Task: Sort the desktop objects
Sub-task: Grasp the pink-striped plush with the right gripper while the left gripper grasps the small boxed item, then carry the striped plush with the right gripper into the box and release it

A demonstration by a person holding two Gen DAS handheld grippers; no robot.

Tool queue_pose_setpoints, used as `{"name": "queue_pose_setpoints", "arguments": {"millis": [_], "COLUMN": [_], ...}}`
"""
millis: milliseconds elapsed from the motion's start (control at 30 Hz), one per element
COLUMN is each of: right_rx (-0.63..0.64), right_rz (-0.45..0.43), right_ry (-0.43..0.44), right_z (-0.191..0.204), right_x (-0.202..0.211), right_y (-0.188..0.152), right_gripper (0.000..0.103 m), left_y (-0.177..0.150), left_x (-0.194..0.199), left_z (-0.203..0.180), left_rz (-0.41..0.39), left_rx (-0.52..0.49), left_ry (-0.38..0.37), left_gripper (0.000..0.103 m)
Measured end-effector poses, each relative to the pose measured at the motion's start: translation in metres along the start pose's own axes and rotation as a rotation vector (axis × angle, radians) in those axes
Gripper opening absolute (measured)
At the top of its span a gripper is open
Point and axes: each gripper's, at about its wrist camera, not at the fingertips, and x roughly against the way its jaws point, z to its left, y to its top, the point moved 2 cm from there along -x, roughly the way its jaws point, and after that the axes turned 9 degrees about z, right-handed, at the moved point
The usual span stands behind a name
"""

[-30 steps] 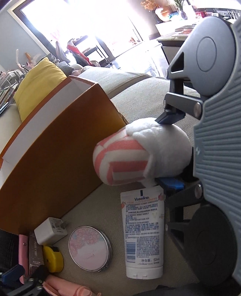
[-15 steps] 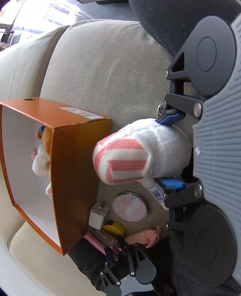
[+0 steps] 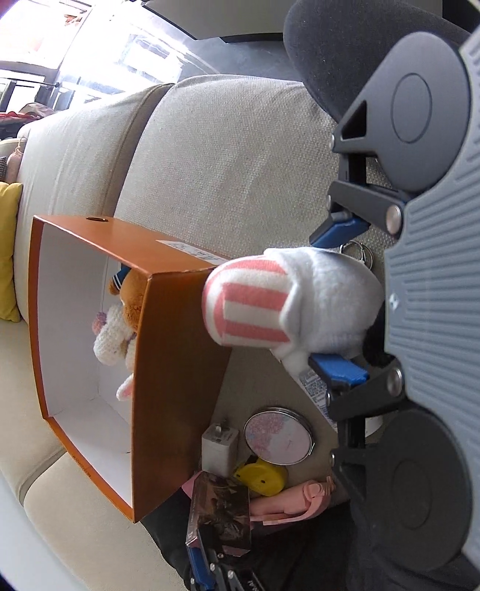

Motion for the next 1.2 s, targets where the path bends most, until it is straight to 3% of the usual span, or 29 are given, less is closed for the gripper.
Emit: {"name": "queue_pose_setpoints", "arguments": {"millis": [167, 333, 533, 867, 1000, 1200], "right_rx": [0.009, -0.004, 0.008, -0.001, 0.007, -0.023], "right_rz": [0.0, -0.002, -0.013, -0.009, -0.003, -0.02], "right_ry": [-0.002, 0.003, -0.025, 0.0, 0.007, 0.069], "right_z": [0.001, 0.0, -0.001, -0.001, 0.003, 0.001], "right_x": [0.001, 0.001, 0.003, -0.004, -0.008, 0.008], "right_y": [0.002, 0.003, 0.003, 0.005, 0.003, 0.006], "right_gripper": [0.061, 0.06, 0.06, 0.065, 0.065, 0.056], "left_y": [0.009, 0.005, -0.009, -0.017, -0.013, -0.004], "left_x": [0.01, -0.005, -0.013, -0.026, -0.027, -0.018], "left_z": [-0.008, -0.029, -0.033, -0.036, -0.042, -0.034], "left_rz": [-0.083, -0.061, 0.012, 0.123, 0.099, 0.086], "left_rx": [0.035, 0.025, -0.008, -0.007, -0.02, 0.016], "left_ry": [-0.125, -0.208, -0.197, -0.22, -0.201, -0.222], "left_gripper": [0.026, 0.026, 0.026, 0.026, 0.026, 0.026]}}
